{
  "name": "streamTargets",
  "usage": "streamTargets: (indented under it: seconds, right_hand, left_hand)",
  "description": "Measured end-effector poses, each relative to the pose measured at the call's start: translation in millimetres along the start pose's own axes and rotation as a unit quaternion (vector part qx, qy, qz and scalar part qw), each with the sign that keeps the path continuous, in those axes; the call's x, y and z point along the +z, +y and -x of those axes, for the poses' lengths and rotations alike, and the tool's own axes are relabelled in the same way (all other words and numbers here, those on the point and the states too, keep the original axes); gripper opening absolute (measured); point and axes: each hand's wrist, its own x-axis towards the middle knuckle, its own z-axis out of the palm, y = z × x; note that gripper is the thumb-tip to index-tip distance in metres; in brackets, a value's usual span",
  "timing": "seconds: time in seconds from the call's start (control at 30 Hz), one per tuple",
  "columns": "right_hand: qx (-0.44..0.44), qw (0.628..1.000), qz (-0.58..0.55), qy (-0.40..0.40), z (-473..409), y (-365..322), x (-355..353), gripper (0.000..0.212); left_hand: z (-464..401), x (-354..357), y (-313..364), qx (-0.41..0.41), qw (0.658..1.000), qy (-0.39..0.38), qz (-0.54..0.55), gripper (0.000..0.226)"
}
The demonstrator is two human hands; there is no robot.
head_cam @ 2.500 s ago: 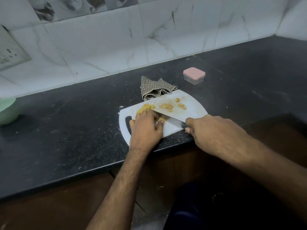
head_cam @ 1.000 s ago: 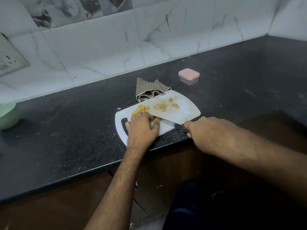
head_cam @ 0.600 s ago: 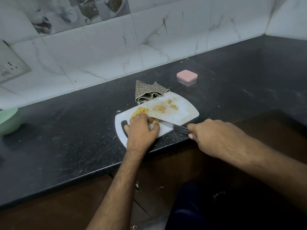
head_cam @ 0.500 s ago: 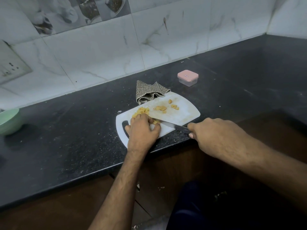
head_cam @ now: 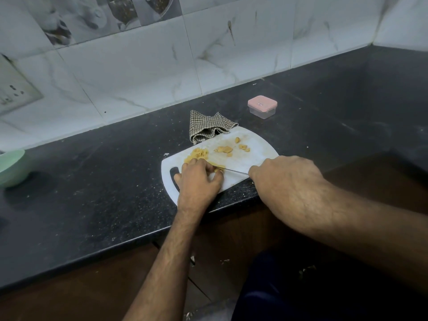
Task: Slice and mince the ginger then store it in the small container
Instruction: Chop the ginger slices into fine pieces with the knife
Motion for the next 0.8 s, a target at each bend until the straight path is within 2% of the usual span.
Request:
streamTargets:
  seconds: [0.1,0.17,0.3,0.37,0.5,0.8]
  right_hand:
    - [0.004,1.0,0.0,0.0,-2.5,-2.4,3.5,0.043]
    - [0.001,0.999,-0.035,0.027,-4.5,0.2,17.2,0.04]
    - [-0.006,0.989,-0.128,0.07,-7.8,13.4,46.2,0.015]
    - [-0.004,0.988,-0.146,0.051,-13.7,20.0,46.1,0.008]
    - [-0.024,0.986,-0.16,-0.027,-27.7,33.8,36.0,0.01]
    - [-0.03,0.988,-0.151,-0.01,-31.8,38.5,38.4,0.011]
  left_hand:
    - [0.1,0.5,0.9,-0.001,1.0,-0.004,0.007,0.017]
    - [-0.1,0.2,1.3,-0.003,1.0,-0.002,0.01,0.018]
    - [-1.3,-1.1,1.9,-0.005,1.0,-0.001,0.006,0.018]
    - [-0.5,-2.2,1.6,-0.009,1.0,0.002,0.005,0.018]
    - [2.2,-1.6,1.4,-0.016,1.0,0.009,0.019,0.017]
    - [1.3,-2.4,-1.7,-0.013,0.999,0.02,0.024,0.018]
